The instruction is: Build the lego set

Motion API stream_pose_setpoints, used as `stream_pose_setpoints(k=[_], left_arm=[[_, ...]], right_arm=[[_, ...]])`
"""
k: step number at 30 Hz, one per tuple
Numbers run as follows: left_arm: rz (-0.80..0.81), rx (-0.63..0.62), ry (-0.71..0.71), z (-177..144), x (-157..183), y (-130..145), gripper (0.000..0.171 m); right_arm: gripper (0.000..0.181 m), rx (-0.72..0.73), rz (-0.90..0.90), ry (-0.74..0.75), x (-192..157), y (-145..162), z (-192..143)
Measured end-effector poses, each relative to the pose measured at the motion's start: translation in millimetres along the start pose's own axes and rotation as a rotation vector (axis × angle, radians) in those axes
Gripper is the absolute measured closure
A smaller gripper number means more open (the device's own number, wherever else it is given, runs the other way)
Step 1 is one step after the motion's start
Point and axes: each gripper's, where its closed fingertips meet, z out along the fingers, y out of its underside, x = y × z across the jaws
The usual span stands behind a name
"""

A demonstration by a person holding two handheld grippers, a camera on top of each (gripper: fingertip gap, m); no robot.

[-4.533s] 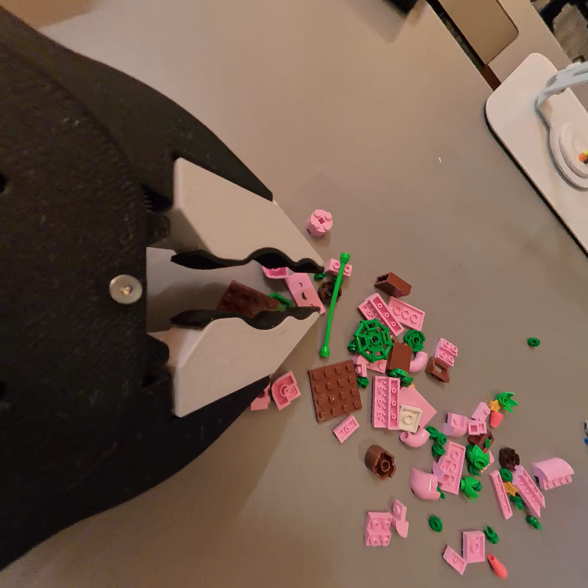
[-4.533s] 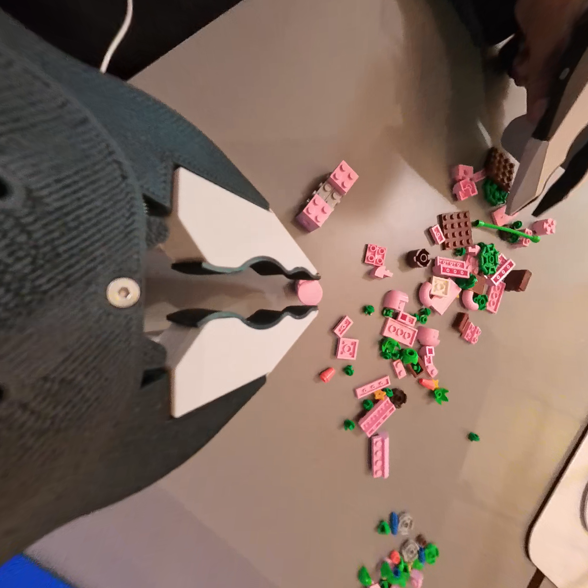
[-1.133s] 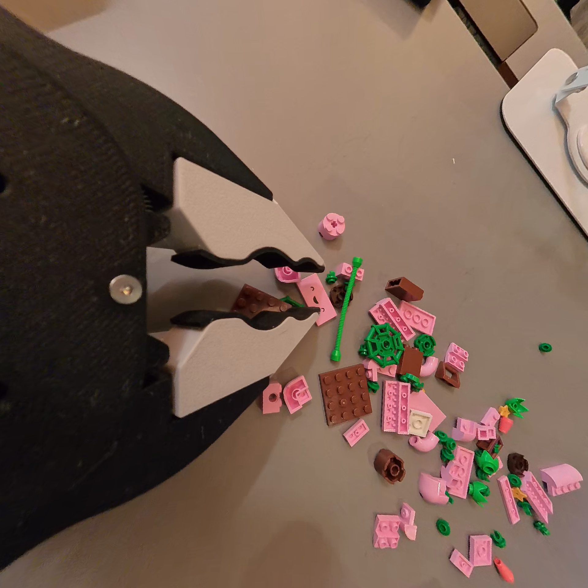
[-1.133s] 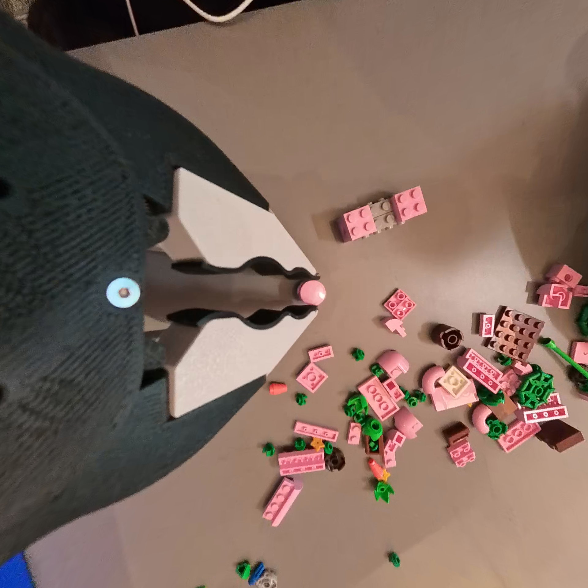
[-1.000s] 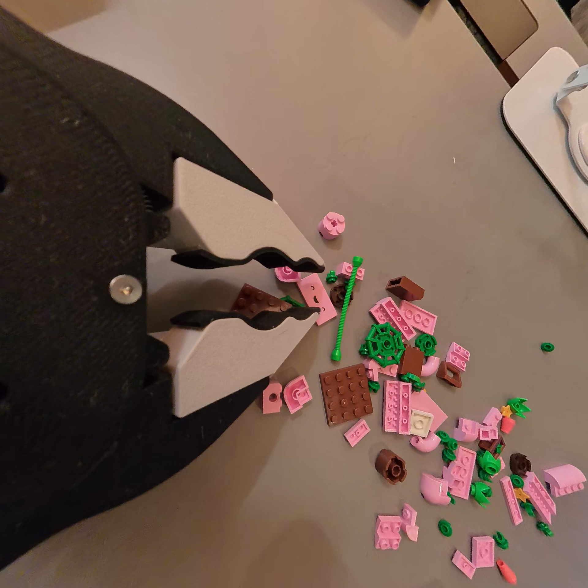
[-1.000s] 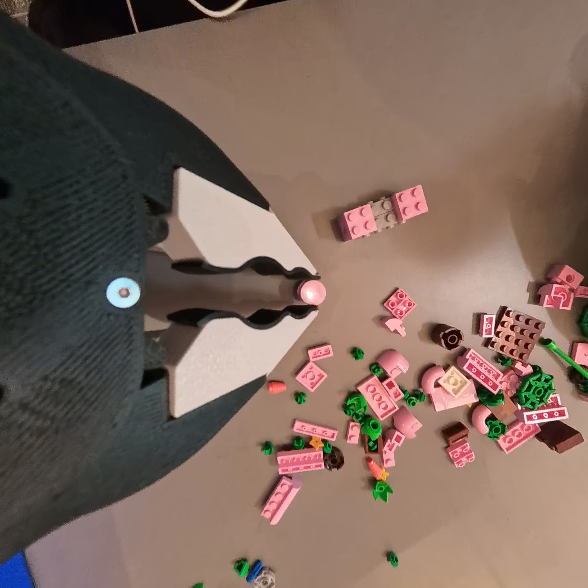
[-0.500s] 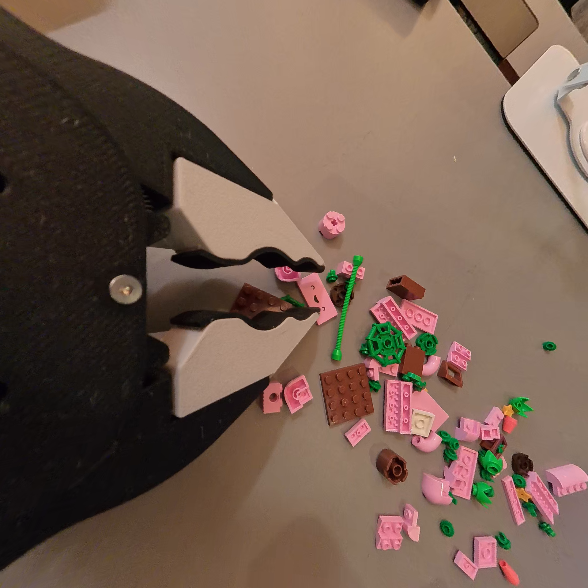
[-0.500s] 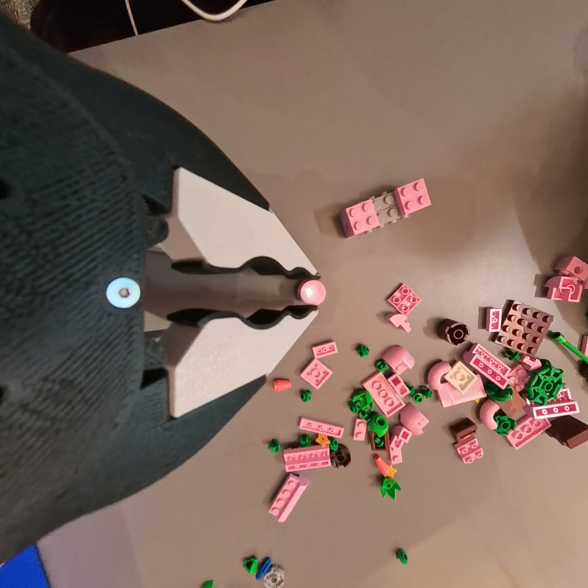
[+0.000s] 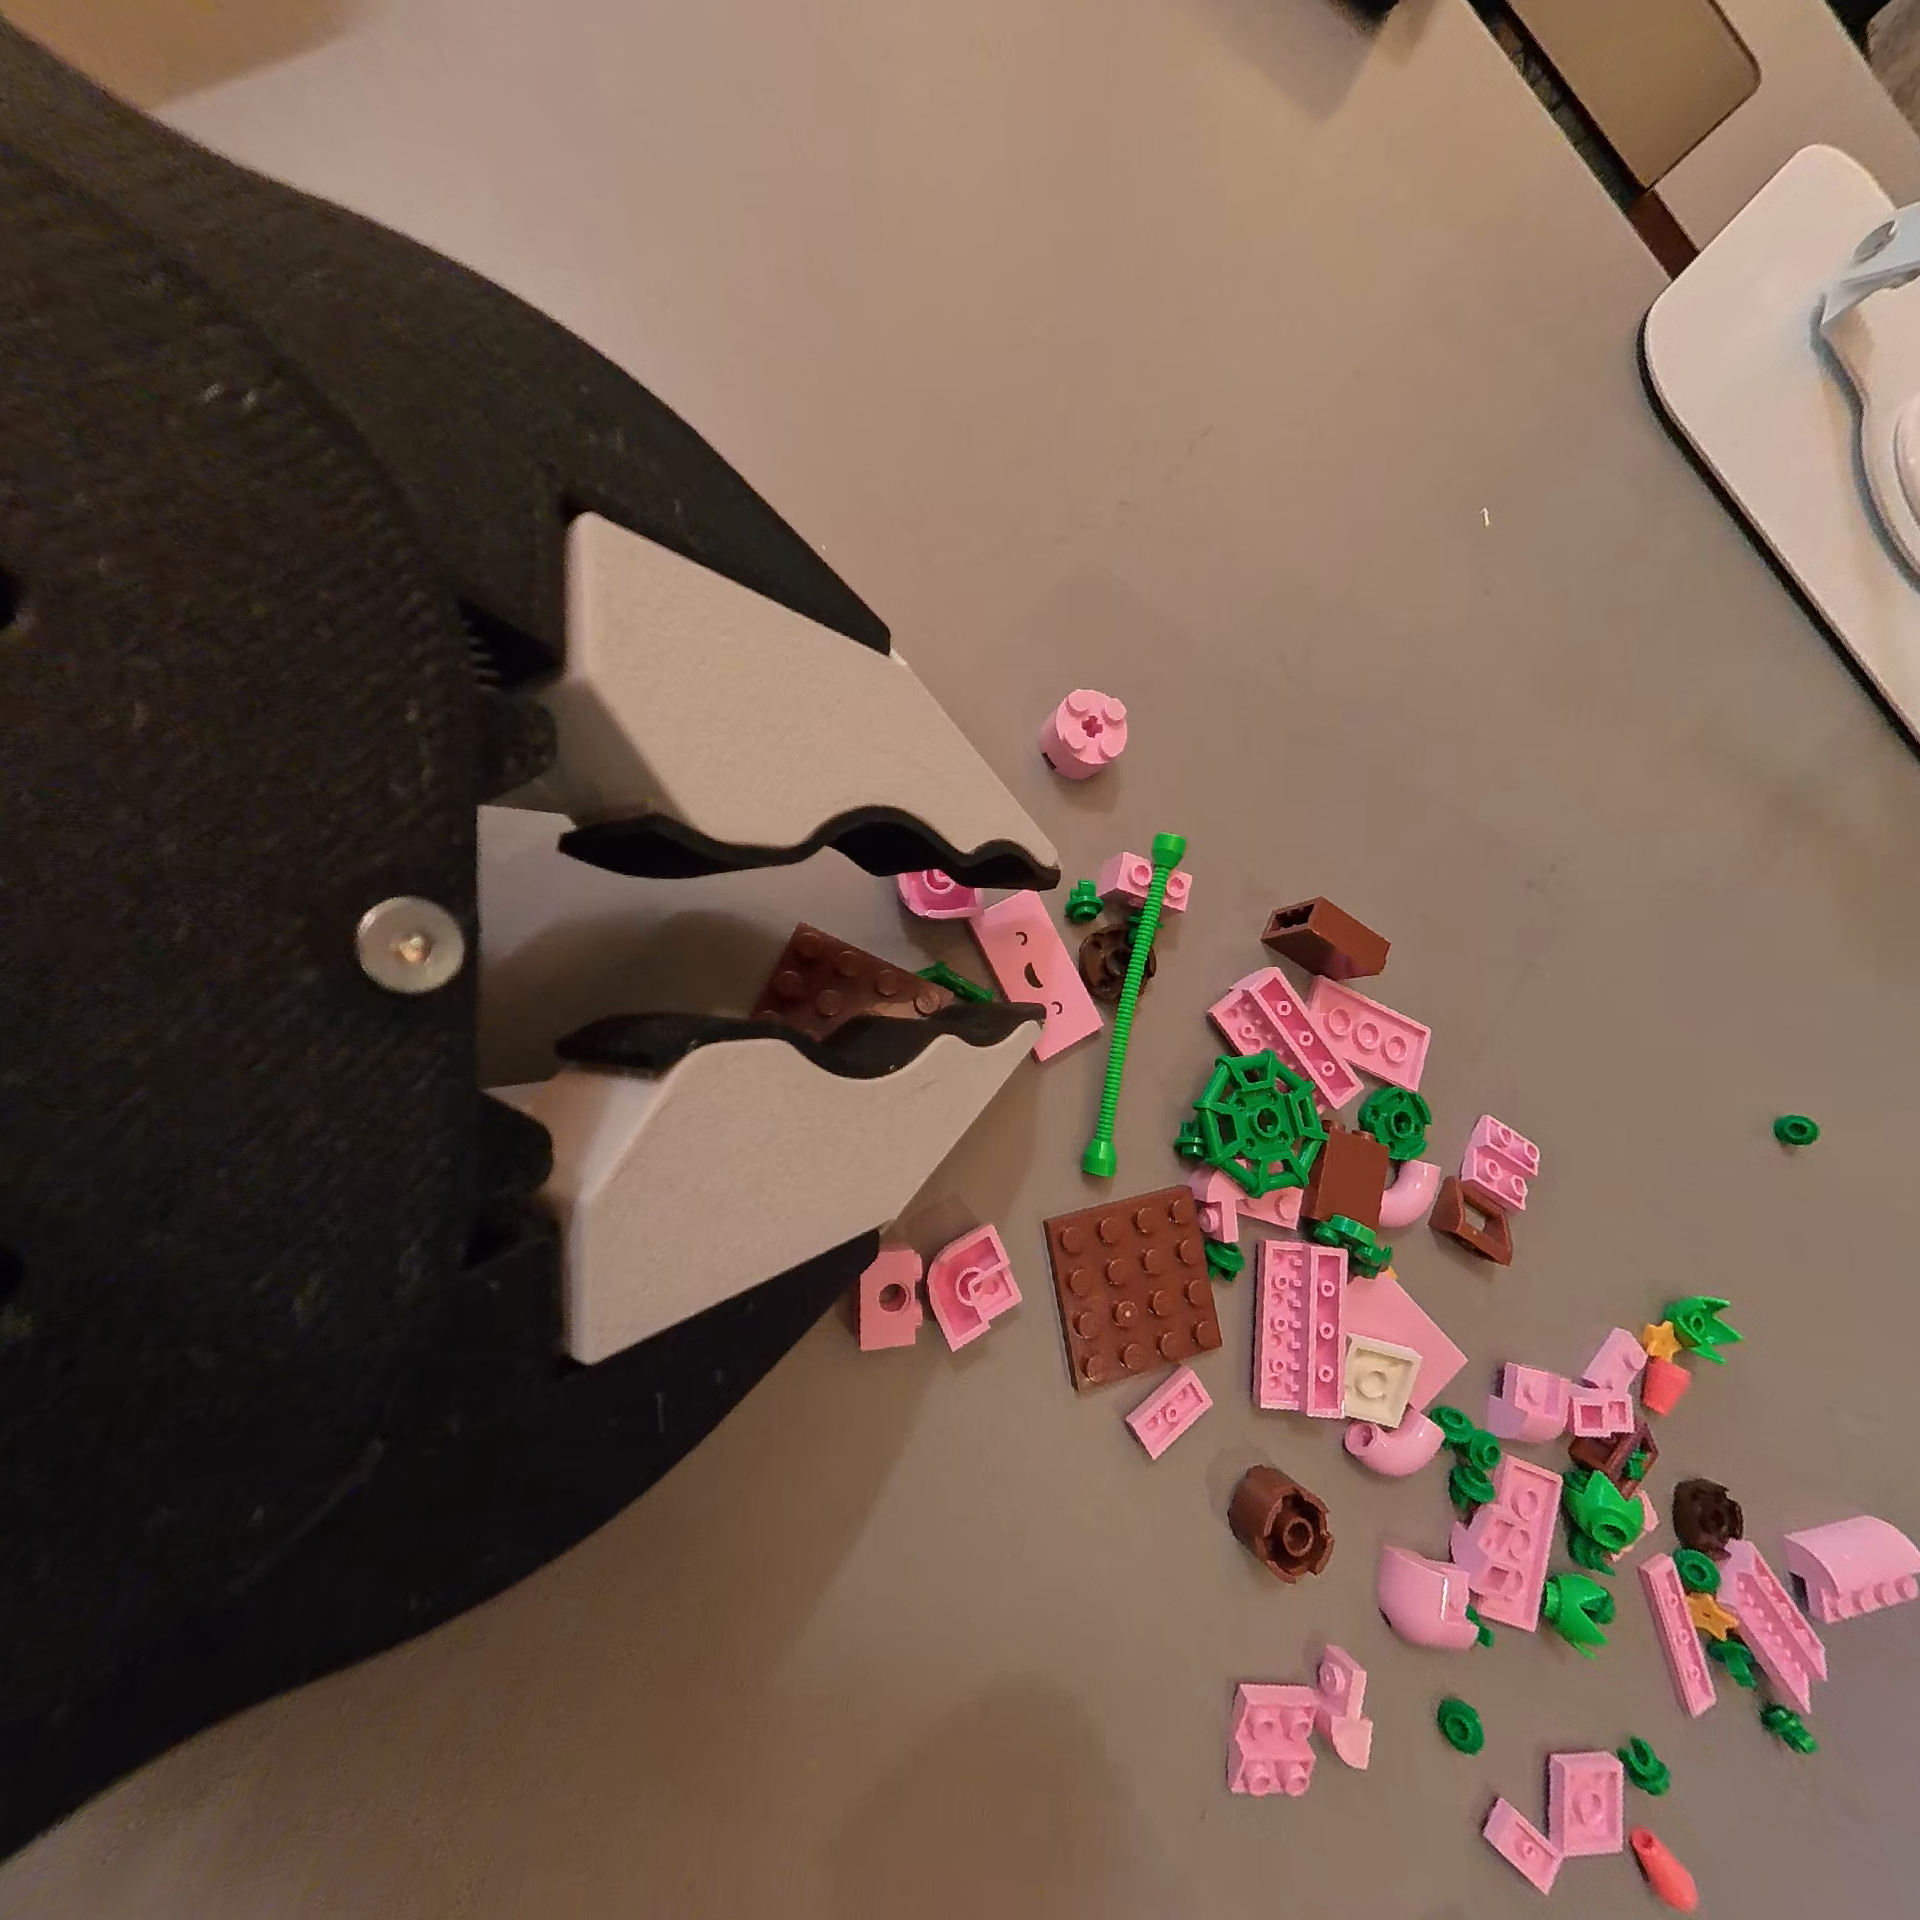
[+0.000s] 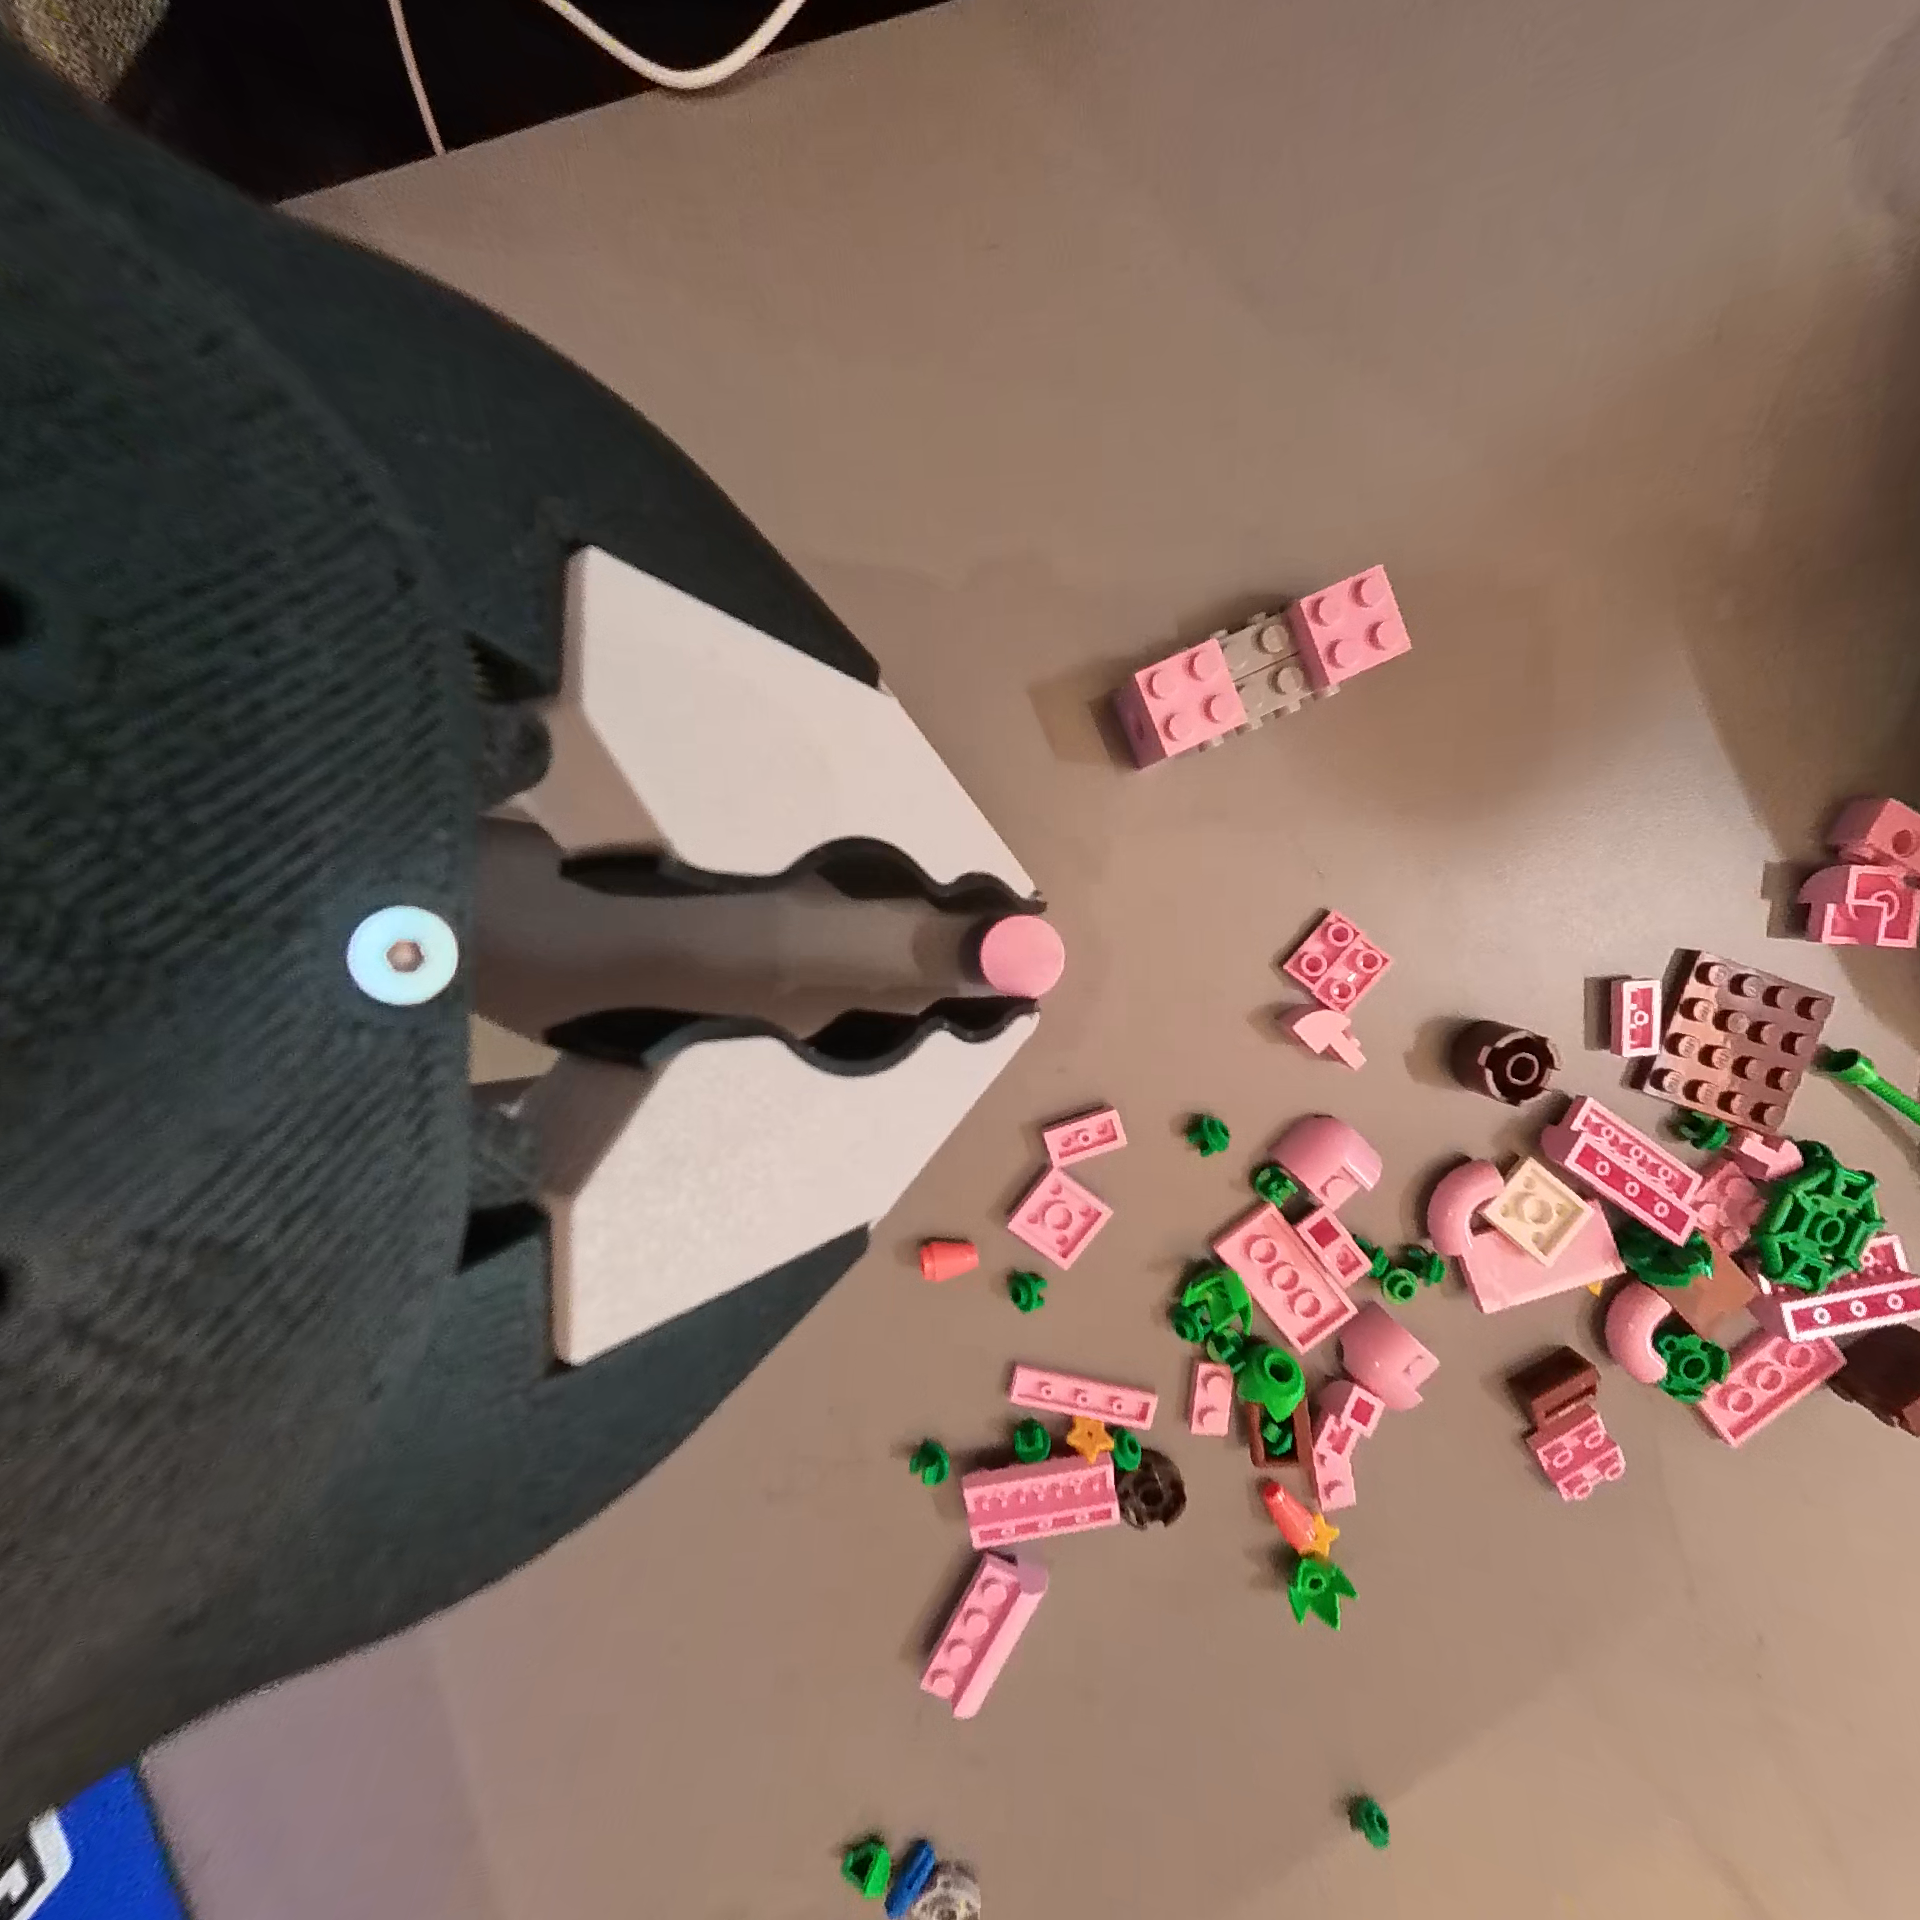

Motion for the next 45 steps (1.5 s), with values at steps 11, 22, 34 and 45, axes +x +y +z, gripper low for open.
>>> stream_pose_setpoints(k=[11,22,34,45], left_arm=[[0.001,0.0,0.0,0.1,0.0,0.0,0.151],[0.001,-0.001,-0.001,0.1,0.1,0.1,0.152],[0.003,-0.003,0.0,0.2,0.2,0.4,0.151],[0.004,-0.004,-0.001,0.3,0.3,0.6,0.151]], right_arm=[[0.167,-0.01,0.007,0.01,0.5,0.4,1.2],[0.167,-0.018,-0.005,0.021,0.0,0.1,1.6],[0.156,-0.015,-0.015,0.02,-1.5,-2.1,0.8],[0.159,-0.018,0.008,0.025,-2.1,1.4,-3.1]])
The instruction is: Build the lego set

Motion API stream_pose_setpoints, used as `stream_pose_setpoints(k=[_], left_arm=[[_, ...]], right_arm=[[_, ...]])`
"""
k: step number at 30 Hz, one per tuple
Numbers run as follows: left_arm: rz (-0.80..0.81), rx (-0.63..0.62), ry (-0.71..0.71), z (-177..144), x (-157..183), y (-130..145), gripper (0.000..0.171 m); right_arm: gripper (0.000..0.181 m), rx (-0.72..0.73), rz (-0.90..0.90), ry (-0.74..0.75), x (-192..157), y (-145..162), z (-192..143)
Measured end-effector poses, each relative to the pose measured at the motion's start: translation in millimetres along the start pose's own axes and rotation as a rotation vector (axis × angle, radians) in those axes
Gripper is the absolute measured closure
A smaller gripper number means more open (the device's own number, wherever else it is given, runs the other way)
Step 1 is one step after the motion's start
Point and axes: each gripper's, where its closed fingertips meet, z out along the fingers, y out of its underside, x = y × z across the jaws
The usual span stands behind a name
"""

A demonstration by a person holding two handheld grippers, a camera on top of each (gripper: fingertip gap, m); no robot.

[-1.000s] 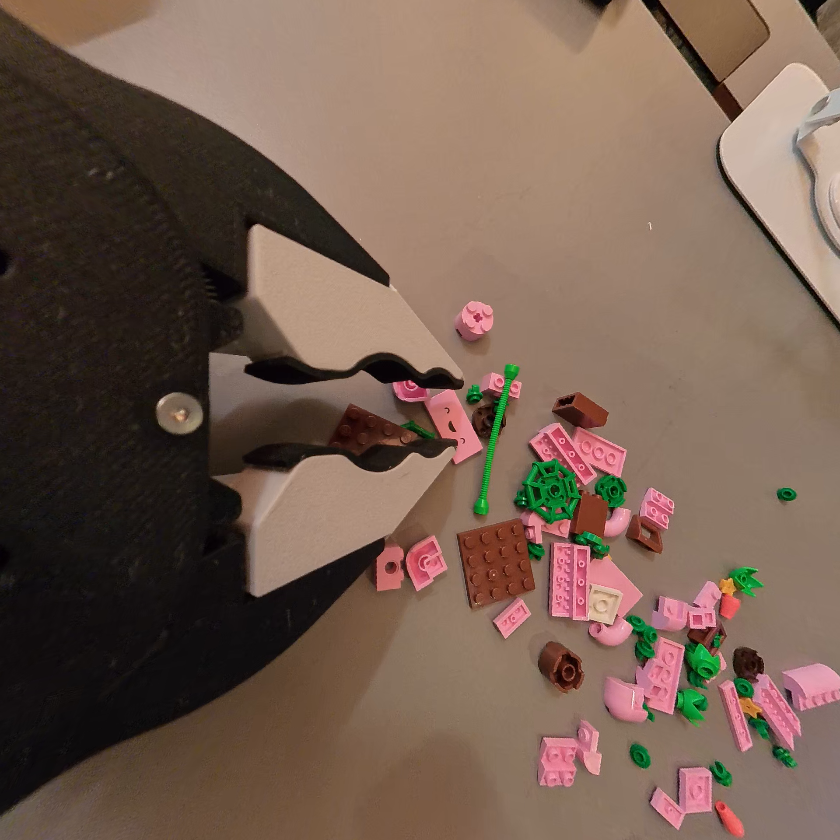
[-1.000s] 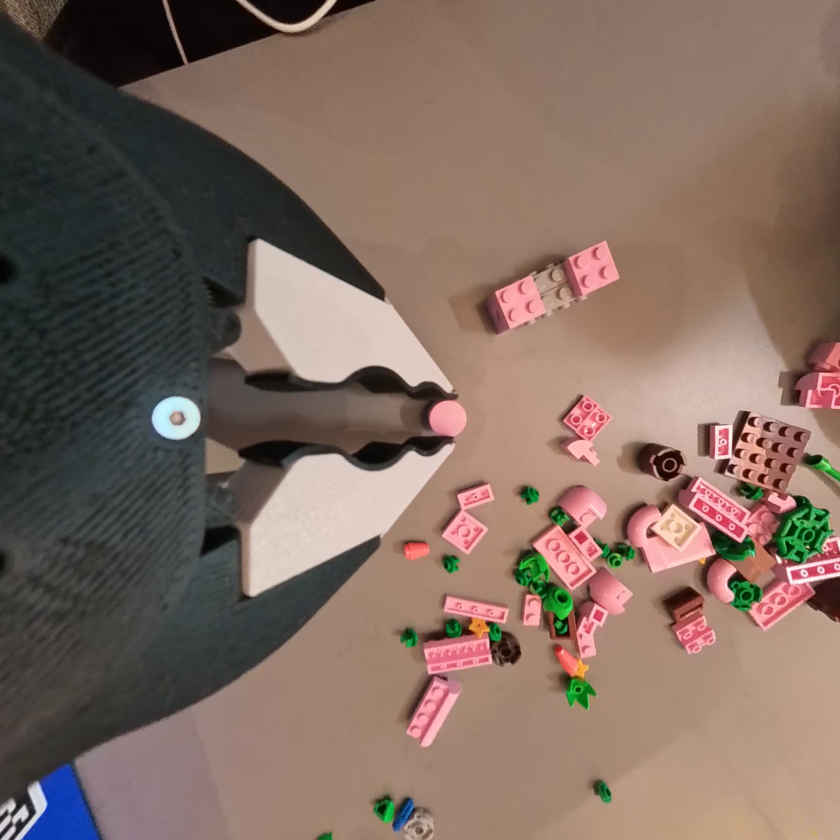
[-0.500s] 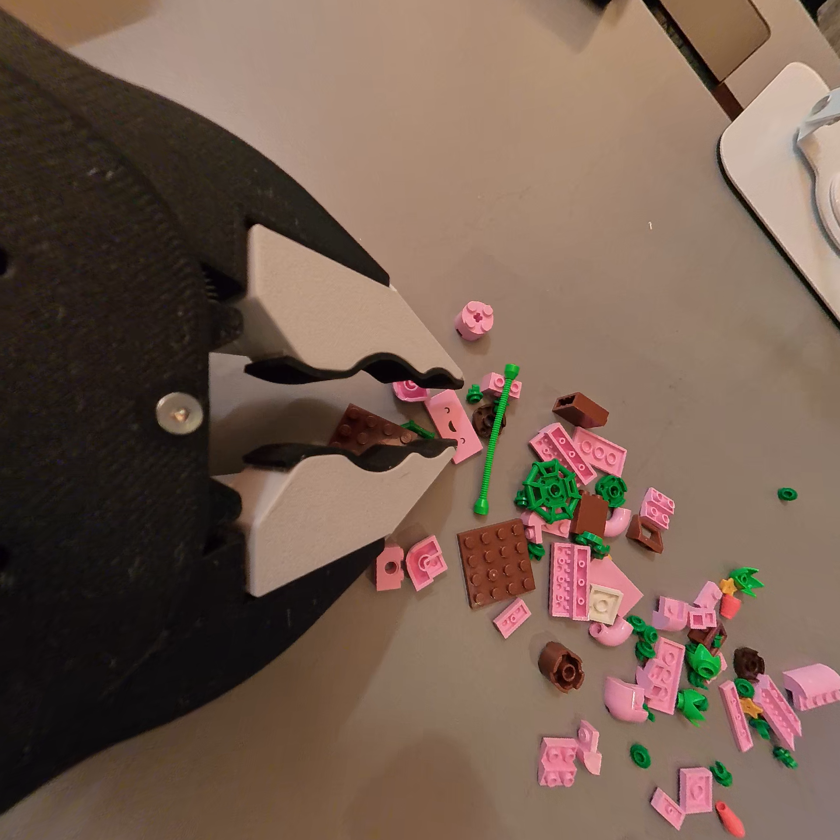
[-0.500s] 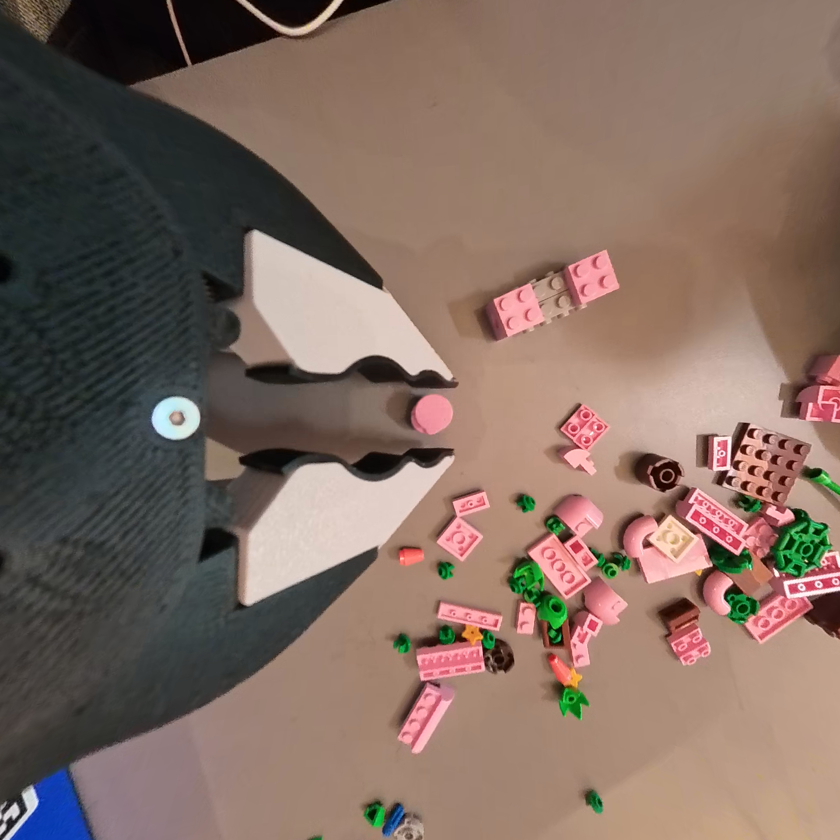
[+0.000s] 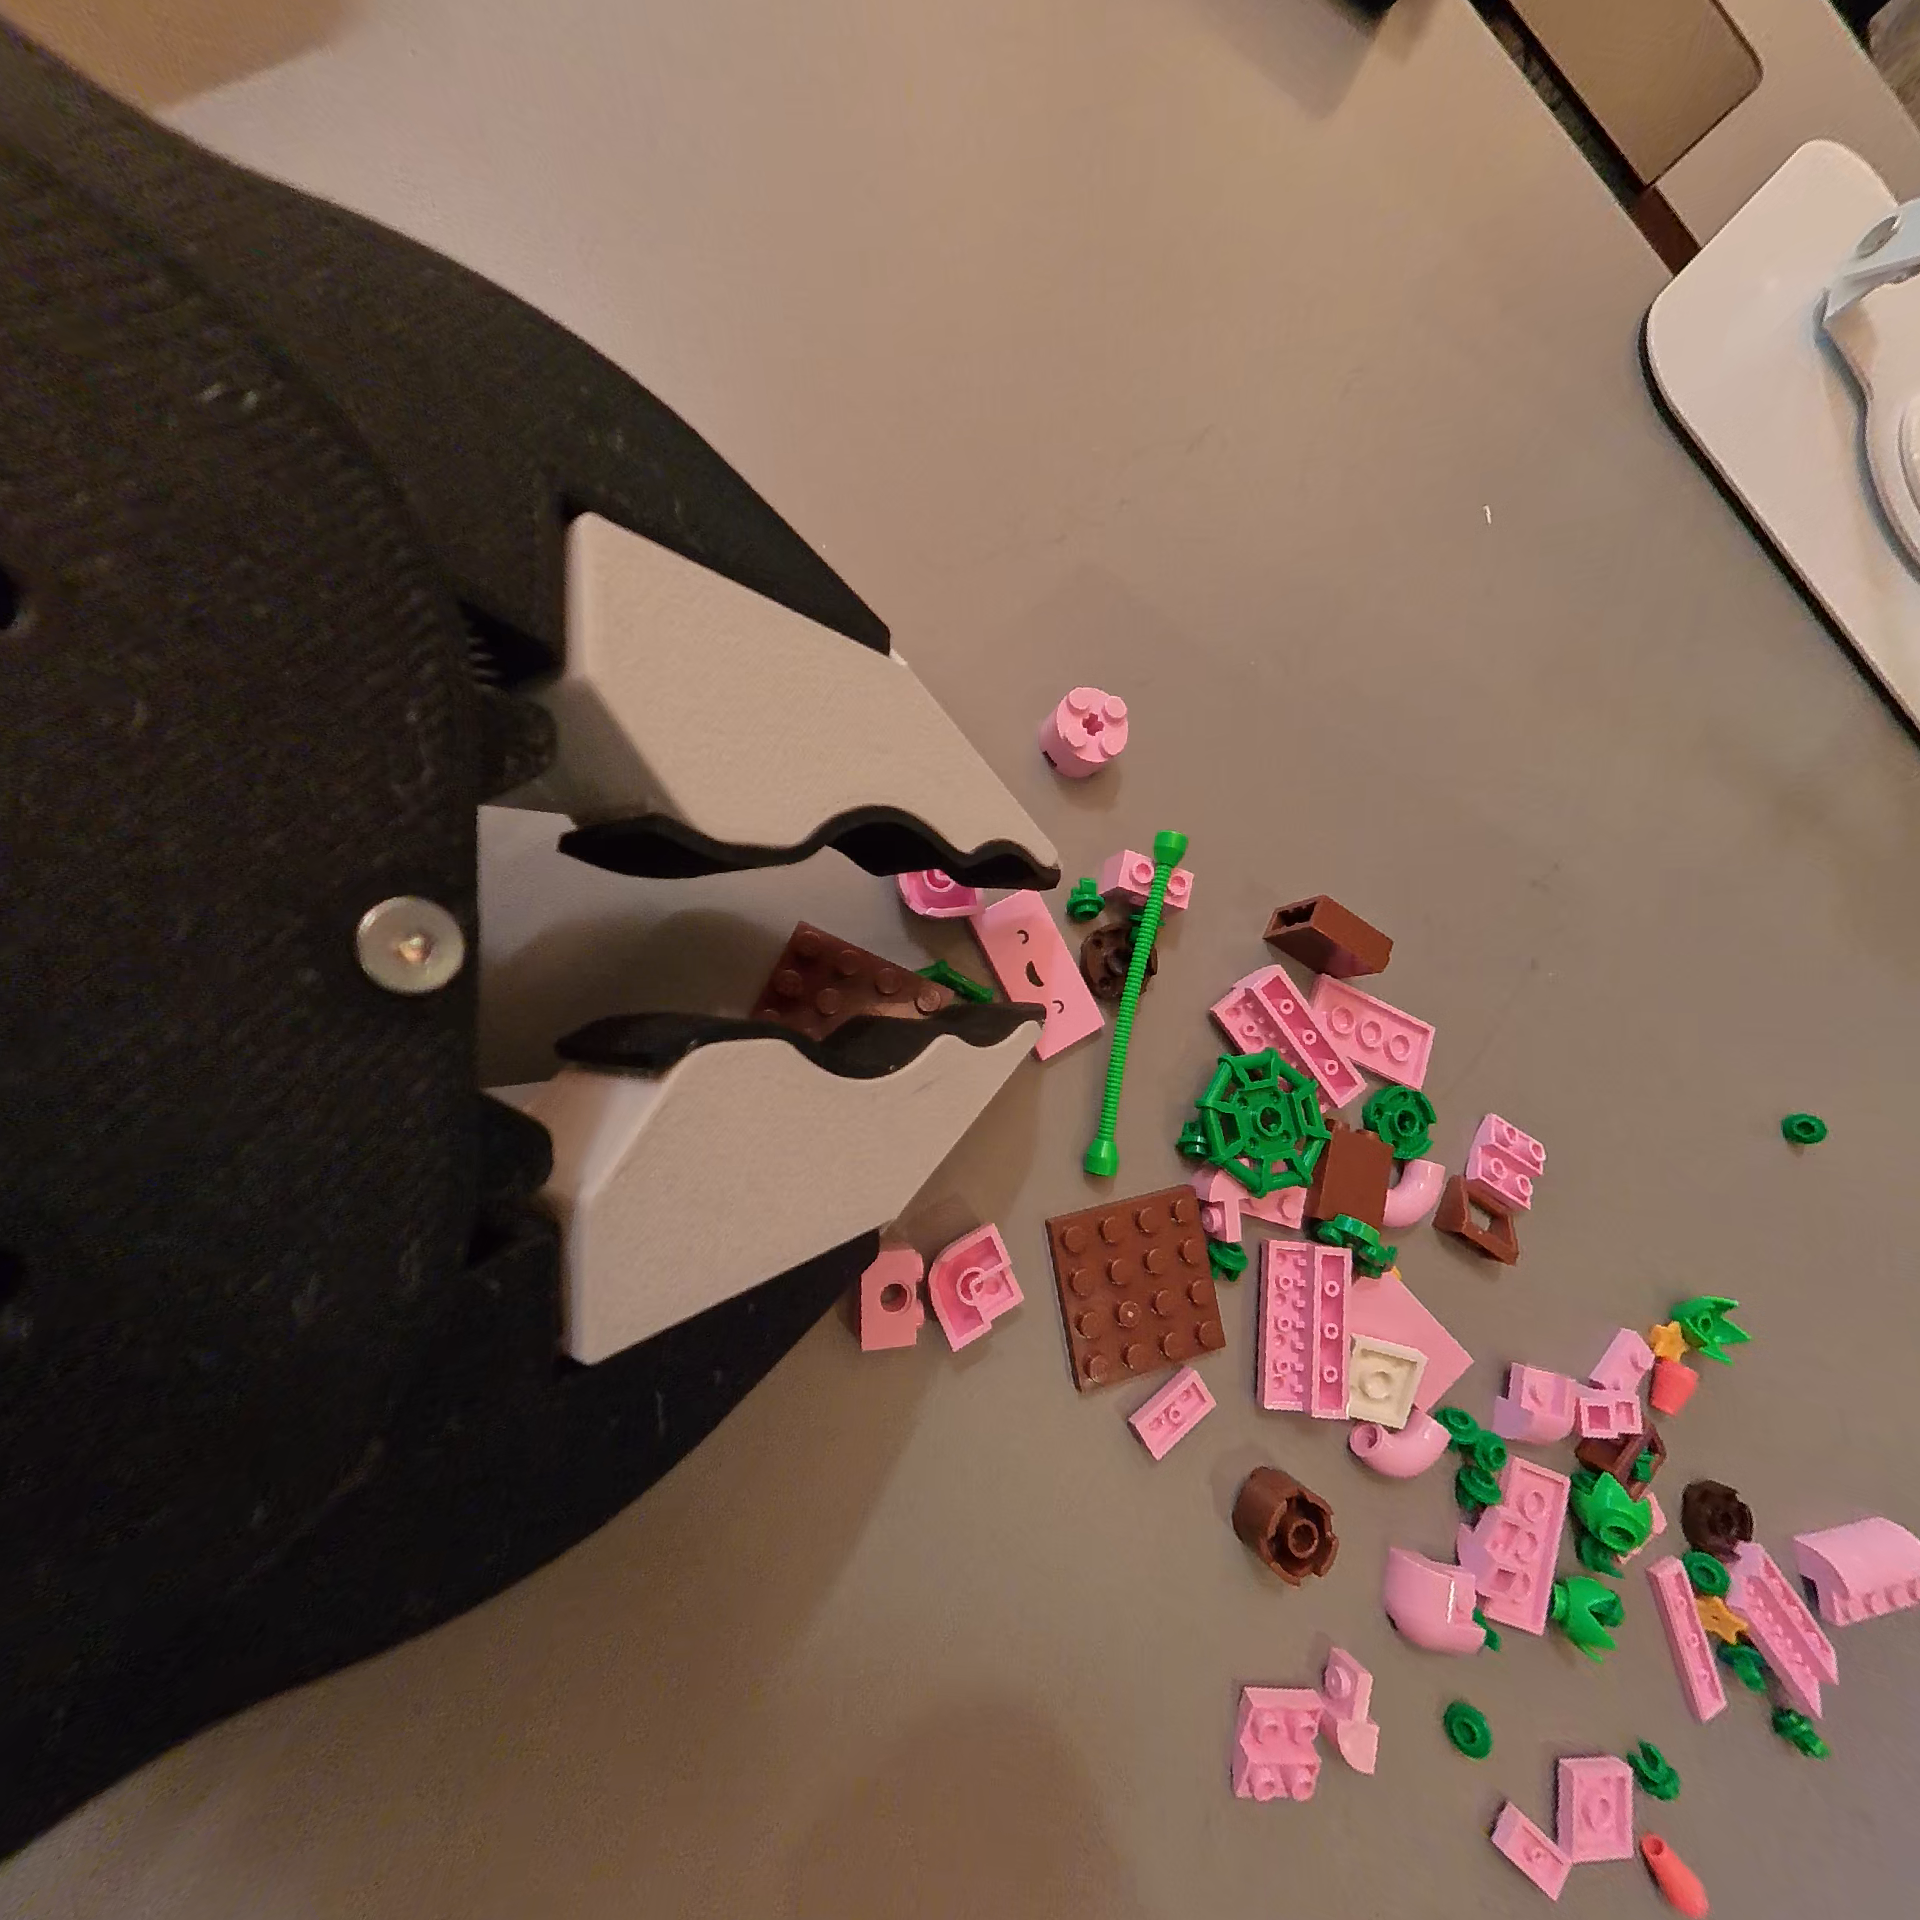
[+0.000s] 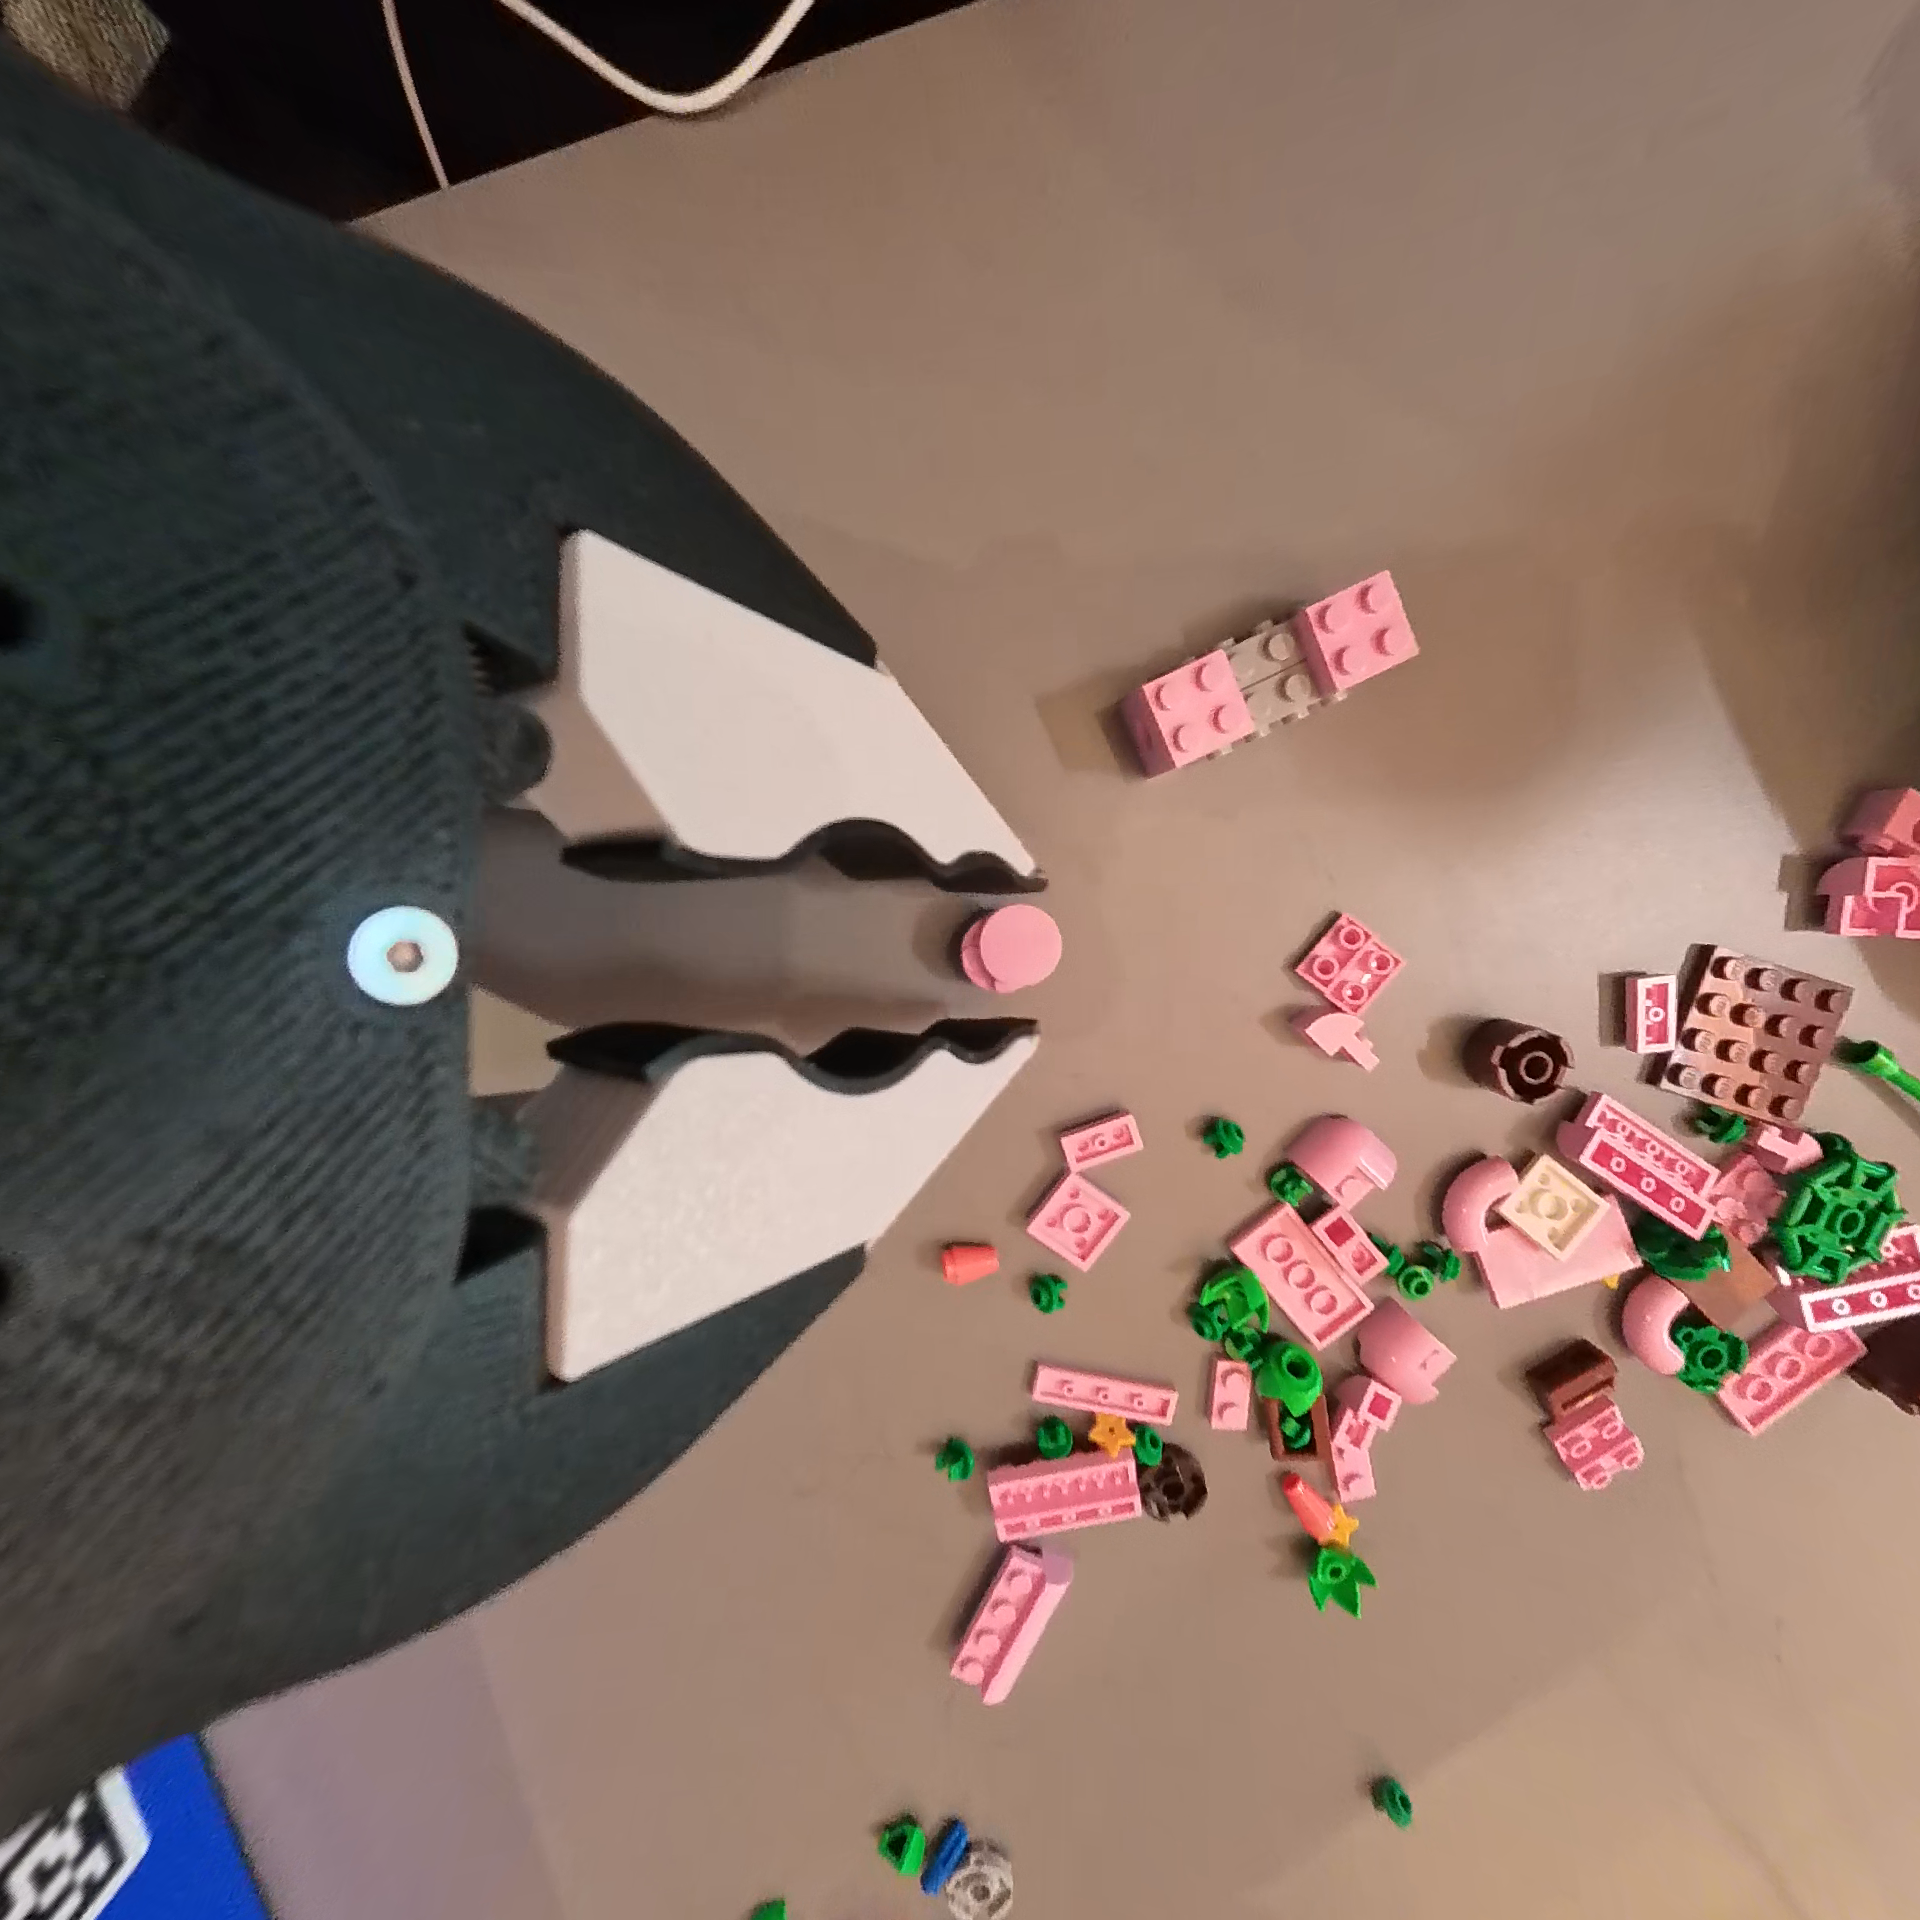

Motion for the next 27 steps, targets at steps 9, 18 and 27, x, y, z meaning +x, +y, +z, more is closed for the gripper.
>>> stream_pose_setpoints(k=[9,18,27], left_arm=[[0.003,-0.002,0.0,0.2,0.2,0.2,0.151],[0.008,-0.006,-0.001,0.5,0.7,0.5,0.151],[0.025,-0.016,-0.008,1.6,1.6,1.7,0.151]], right_arm=[[0.164,0.004,0.008,-0.037,-3.0,2.6,2.5],[0.167,-0.008,0.069,0.011,-2.5,11.1,-13.7],[0.167,-0.057,0.235,0.082,-23.3,43.1,-18.1]])
